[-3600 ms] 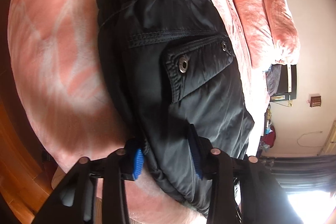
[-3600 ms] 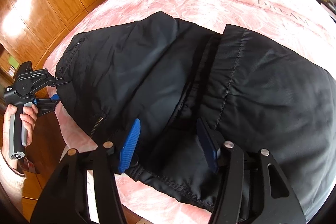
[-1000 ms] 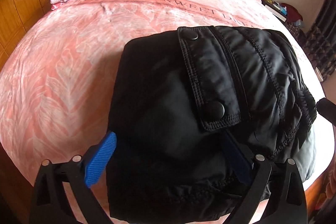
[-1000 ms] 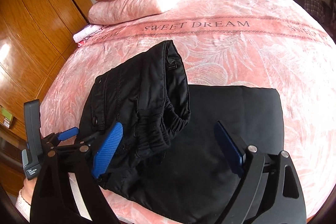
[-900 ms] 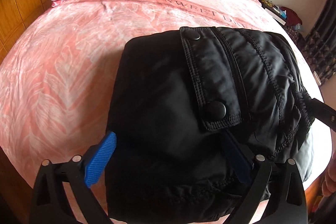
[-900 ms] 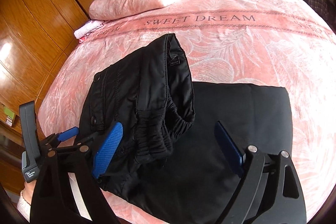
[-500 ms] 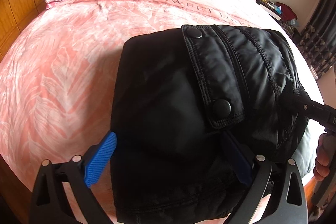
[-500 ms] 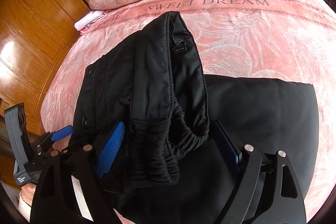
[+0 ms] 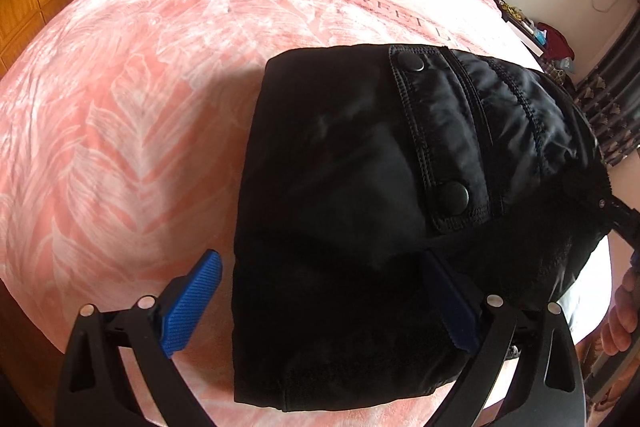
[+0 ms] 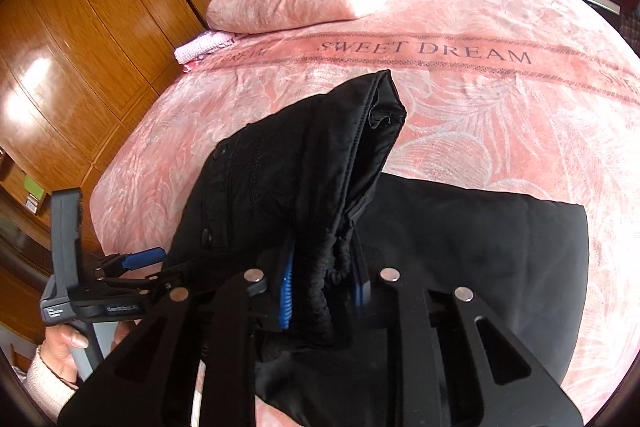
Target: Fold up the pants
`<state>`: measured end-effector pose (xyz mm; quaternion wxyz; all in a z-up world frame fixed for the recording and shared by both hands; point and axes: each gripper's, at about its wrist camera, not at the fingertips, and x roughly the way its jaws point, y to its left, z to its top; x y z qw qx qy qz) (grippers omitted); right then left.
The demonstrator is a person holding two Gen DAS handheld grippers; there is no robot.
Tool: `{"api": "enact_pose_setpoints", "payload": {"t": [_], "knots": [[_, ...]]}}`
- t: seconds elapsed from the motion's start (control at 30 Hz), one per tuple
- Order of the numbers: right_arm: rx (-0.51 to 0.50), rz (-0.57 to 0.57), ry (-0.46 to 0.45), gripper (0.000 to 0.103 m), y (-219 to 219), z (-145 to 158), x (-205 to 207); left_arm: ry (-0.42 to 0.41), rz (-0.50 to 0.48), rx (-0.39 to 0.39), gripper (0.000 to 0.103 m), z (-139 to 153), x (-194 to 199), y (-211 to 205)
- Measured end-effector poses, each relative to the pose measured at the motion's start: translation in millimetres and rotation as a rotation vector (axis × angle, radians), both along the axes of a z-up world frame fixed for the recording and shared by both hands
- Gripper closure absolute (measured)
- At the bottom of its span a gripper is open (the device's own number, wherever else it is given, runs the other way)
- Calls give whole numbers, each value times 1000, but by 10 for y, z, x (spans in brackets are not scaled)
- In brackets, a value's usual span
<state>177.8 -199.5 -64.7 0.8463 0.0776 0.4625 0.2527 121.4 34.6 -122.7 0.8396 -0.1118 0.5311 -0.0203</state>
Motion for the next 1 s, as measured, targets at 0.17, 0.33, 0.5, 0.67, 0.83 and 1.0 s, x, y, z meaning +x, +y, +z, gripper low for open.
{"api": "enact_pose_setpoints", "payload": {"t": [0.17, 0.33, 0.5, 0.67, 0.83, 1.0], "knots": [[28, 10, -39, 82, -81, 294, -130, -45, 1, -11, 4, 182, -67, 33], [39, -22, -76, 82, -295, 504, -245, -90, -3, -38, 4, 357, -131, 47], [29, -80, -72, 82, -627, 531, -342, -97, -41, -28, 4, 417, -108, -71], [13, -131, -49, 82, -924, 458, -426, -84, -90, -18, 4, 413, -72, -258], [9, -176, -24, 81, -1142, 355, -462, -84, -147, 16, 4, 414, -100, -424], [-25, -198, 15, 81, -1241, 167, -497, -94, -176, 47, 4, 442, -135, -528]]}}
